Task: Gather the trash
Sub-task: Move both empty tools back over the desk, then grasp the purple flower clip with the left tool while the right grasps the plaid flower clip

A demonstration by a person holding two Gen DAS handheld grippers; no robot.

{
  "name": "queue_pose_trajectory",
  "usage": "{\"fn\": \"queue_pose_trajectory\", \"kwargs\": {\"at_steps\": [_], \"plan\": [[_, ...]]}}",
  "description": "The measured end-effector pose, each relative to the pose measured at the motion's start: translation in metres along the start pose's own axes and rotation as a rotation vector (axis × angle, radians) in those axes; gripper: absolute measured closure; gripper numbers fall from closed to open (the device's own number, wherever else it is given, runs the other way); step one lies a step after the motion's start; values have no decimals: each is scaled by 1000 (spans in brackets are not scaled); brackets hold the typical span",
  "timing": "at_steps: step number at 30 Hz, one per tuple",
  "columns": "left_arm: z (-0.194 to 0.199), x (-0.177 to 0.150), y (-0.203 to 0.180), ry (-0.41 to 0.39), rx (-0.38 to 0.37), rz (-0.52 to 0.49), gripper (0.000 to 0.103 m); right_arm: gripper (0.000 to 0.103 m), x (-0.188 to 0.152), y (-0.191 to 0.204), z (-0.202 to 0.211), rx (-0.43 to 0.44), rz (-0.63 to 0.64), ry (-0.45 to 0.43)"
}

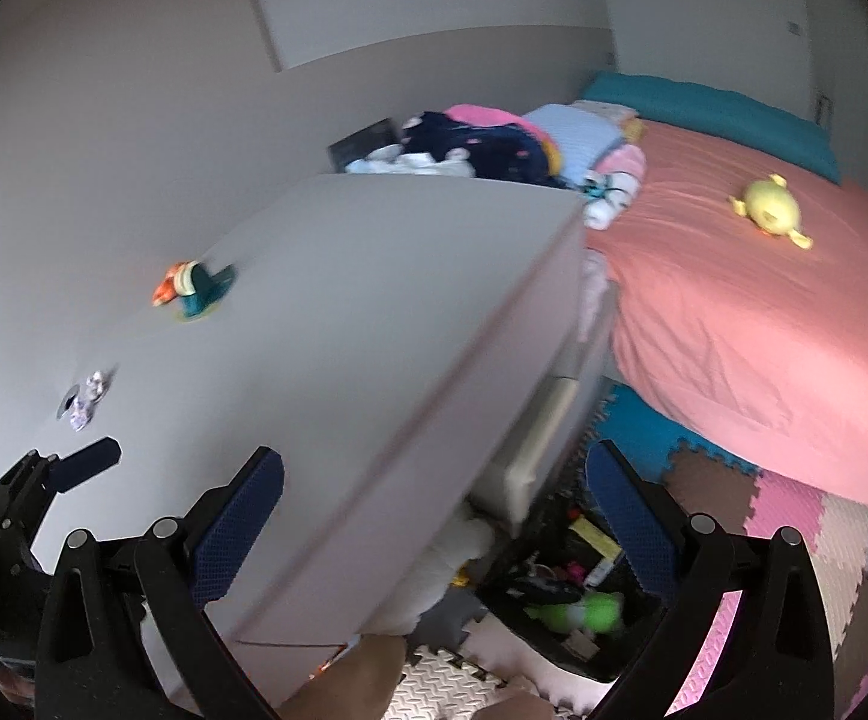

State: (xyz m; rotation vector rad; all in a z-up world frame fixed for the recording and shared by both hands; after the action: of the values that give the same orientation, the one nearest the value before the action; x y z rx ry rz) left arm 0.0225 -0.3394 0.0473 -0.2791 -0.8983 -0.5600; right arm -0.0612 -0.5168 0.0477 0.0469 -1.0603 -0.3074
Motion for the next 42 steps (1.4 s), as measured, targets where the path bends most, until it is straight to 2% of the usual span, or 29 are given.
{"fn": "queue_pose_trajectory", "kwargs": {"at_steps": [11, 16, 22, 25, 32, 34, 39, 41, 42], "plan": [[26, -22, 109, -7, 147, 92, 6, 3, 5, 90, -32, 128, 87, 28], [37, -36, 162, -34, 238, 138, 6, 3, 5, 129, -44, 199, 102, 38], [34, -45, 216, -33, 305, 182, 6, 3, 3, 168, -62, 248, 142, 73], [29, -48, 233, -23, 347, 166, 7, 3, 2, 188, -71, 273, 161, 91], [8, -52, 266, 25, 360, 168, 26, 13, 4, 220, -94, 318, 195, 115], [3, -52, 271, 34, 359, 168, 29, 21, 5, 227, -100, 325, 207, 122], [-11, -49, 279, 63, 348, 138, 40, 31, 6, 237, -114, 323, 228, 126], [-16, -49, 286, 81, 323, 153, 59, 34, 6, 242, -118, 325, 230, 127], [-18, -50, 290, 91, 309, 169, 63, 38, 6, 245, -120, 330, 226, 128]]}}
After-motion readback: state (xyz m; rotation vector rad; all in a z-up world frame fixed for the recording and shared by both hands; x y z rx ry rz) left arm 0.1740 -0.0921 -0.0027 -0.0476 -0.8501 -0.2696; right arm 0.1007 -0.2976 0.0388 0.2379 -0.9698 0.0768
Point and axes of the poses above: each gripper's, at about its wrist camera, not at the fingertips, and z roughly against the way its jaws point, y to its left, x to its top, the point moved 1 cm from there along -z, roughly the way its jaws point, and after that the axes turned 10 degrees about -y, right-handed, at the moved point
